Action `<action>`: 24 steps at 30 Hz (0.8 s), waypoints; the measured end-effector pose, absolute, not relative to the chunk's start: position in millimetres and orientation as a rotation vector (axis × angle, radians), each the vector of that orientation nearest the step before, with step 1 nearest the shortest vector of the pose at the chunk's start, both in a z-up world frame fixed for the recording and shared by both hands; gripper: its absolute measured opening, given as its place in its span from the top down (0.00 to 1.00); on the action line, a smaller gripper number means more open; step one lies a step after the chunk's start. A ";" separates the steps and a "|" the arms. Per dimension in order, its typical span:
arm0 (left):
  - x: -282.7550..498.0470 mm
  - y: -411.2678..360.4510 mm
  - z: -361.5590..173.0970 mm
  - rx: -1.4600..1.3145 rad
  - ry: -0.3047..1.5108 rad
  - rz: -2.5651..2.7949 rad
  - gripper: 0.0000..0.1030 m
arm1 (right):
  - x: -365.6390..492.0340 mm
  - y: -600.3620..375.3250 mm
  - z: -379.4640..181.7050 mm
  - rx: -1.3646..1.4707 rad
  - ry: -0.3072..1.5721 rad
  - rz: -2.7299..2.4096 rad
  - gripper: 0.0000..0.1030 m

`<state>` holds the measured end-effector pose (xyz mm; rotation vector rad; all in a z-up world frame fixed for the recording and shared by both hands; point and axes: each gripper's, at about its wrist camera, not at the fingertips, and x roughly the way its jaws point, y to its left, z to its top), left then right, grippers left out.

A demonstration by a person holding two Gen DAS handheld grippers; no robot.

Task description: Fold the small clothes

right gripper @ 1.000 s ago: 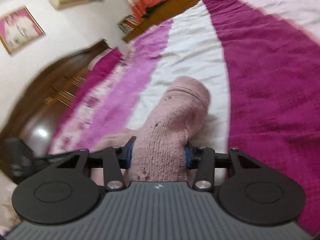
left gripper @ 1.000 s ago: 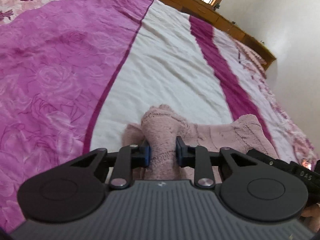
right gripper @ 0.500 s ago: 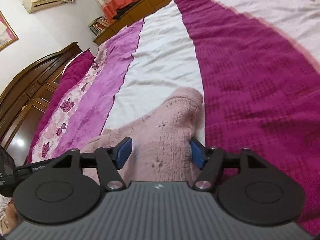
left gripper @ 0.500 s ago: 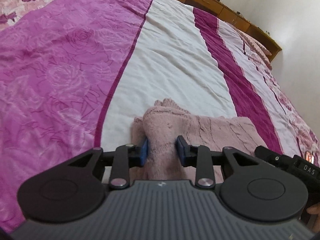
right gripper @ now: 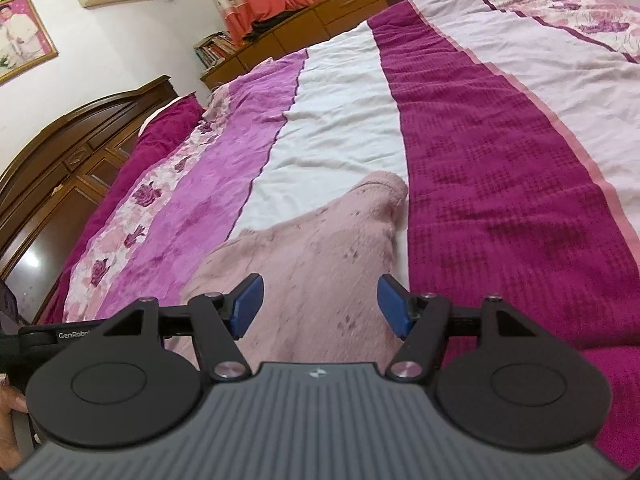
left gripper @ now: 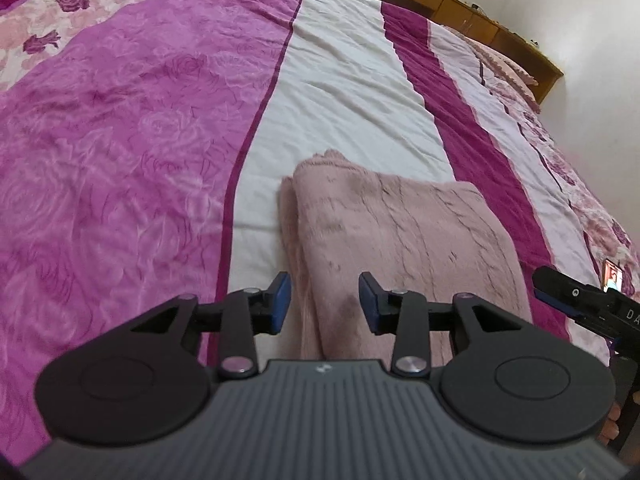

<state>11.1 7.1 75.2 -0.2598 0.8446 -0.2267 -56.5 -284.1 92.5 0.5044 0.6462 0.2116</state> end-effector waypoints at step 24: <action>-64.7 -23.2 65.3 -0.114 0.910 -0.217 0.31 | -132.3 -257.0 87.0 0.397 0.779 0.173 0.05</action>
